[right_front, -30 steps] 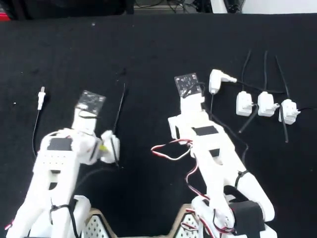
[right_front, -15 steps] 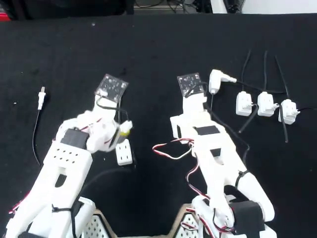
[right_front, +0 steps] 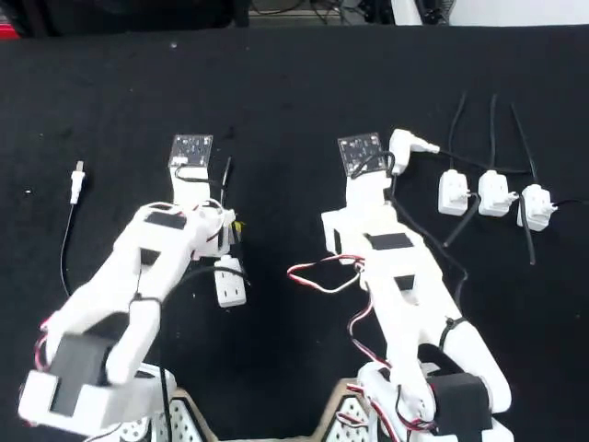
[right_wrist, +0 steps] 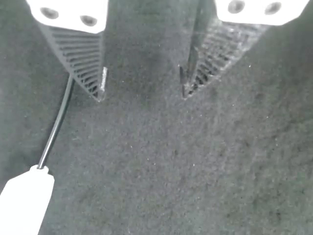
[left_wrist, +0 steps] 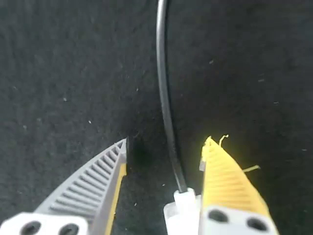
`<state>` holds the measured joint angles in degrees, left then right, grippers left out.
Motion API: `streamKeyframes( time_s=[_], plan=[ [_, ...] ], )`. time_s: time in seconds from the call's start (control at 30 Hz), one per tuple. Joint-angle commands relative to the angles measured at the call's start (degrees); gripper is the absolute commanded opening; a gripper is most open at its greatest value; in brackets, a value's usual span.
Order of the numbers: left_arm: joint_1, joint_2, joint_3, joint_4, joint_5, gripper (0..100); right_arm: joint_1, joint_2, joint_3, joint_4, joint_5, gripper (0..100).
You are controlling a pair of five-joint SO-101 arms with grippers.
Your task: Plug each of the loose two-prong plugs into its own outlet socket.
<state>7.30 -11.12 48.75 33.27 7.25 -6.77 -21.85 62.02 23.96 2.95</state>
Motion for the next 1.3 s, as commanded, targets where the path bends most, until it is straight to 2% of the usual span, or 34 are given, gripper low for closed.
streamKeyframes(
  time_s=[0.0, 0.13, 0.47, 0.63, 0.8, 1.0, 1.1, 1.27],
  plan=[
    [-4.97, 3.69, -3.91, -0.79, 0.88, 25, 1.23, -2.15, -0.57, -1.32, 0.18, 22.2],
    [-9.8, 2.9, -4.79, 5.71, -0.26, 25, 1.05, -2.15, -0.57, -1.41, 0.18, 22.2],
    [-27.12, -2.02, -5.58, 21.63, -17.41, 25, 0.97, -2.15, -0.57, -1.41, 0.18, 22.2],
    [-31.16, -9.41, -6.02, 26.9, -25.76, 25, 0.97, -2.07, -0.57, -1.49, 0.18, 22.2],
    [-29.41, -18.37, -4.62, 27.16, -33.76, 25, 1.14, -2.07, -0.48, -1.23, 0.18, 22.2],
    [-24.31, -22.15, 3.56, 28.57, -51.69, 25, 1.23, -2.07, -0.48, -1.23, 0.18, 22.2],
    [-19.56, -22.24, 7.87, 25.76, -50.02, 25, 1.23, -2.07, -0.48, -1.32, 0.18, 22.2],
    [-9.1, -22.24, 11.47, 17.58, -36.57, 25, 1.23, -2.07, -0.57, -1.41, 0.18, 22.2]
  ],
)
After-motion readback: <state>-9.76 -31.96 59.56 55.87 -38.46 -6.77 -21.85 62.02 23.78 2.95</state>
